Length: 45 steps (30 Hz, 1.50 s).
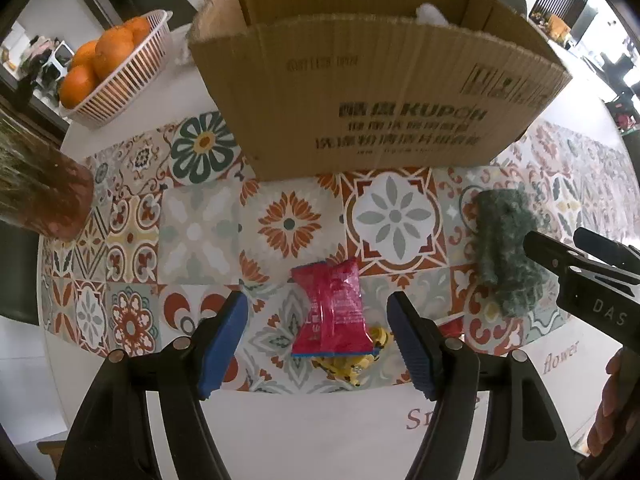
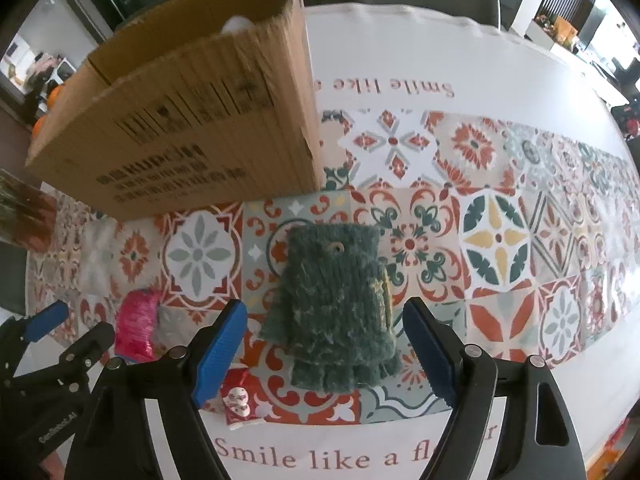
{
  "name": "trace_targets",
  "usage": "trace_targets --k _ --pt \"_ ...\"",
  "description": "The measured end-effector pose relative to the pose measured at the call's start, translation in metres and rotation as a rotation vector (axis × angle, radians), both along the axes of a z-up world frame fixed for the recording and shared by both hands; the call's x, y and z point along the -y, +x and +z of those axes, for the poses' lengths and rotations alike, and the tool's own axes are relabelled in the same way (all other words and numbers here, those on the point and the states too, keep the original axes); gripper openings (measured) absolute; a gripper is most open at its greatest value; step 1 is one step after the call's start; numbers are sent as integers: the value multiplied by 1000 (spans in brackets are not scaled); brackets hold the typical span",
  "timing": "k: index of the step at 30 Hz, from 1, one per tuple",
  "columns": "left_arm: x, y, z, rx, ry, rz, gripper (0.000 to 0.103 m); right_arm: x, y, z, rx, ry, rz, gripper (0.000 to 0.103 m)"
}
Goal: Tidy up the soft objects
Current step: 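Move both tools back toward the green glove and pink packet, then grasp the pink packet with the left tool while the right tool grasps the green glove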
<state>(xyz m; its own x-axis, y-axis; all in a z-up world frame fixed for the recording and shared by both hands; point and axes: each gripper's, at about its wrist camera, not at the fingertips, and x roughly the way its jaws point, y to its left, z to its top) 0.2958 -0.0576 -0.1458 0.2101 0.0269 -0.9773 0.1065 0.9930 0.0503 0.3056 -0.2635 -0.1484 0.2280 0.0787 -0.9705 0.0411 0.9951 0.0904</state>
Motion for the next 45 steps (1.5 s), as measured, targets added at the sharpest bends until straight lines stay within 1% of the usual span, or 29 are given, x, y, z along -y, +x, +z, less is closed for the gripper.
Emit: trace_targets --k 6,18,22,24,25,26,28,30,31,32,34,35,36,38,41,45 --pt "1 2 -20 -46 5 5 72 2 2 -23 -48 14 -9 81" --pt "5 5 -45 -97 32 16 71 6 8 -59 -131 30 -31 81" --pt "3 4 -54 -112 31 20 70 5 9 -67 -134 38 -39 81" --pt "2 4 -58 -118 32 22 67 4 8 -69 -129 36 -46 80" --pt "1 4 -60 -121 32 23 66 4 8 -70 -126 33 -47 78" --pt "0 5 -62 -125 29 26 62 3 8 -70 -123 27 -47 74" --pt "-3 6 -66 -135 17 33 61 3 7 -69 -117 20 -52 70" --pt "-3 6 -68 -137 4 32 53 2 7 -66 -115 19 -48 67" --pt "-4 7 -69 -139 -5 32 51 2 7 -65 -112 19 -49 64" --pt "-4 6 -70 -142 -16 34 49 2 7 -63 -104 18 -51 57" --pt "-7 5 -73 -148 -34 36 48 3 6 -57 -87 11 -57 48" --pt "-7 5 -73 -144 -34 34 45 3 5 -55 -80 15 -59 43" --pt "-8 5 -74 -141 -35 30 45 4 4 -53 -70 23 -59 41" --pt "-8 4 -74 -138 -45 23 45 3 3 -47 -55 28 -58 31" --pt "-4 1 -70 -133 -63 18 44 5 2 -39 -37 39 -57 24" --pt "-2 -4 -59 -105 -75 9 43 3 -3 -28 -5 58 -62 21"
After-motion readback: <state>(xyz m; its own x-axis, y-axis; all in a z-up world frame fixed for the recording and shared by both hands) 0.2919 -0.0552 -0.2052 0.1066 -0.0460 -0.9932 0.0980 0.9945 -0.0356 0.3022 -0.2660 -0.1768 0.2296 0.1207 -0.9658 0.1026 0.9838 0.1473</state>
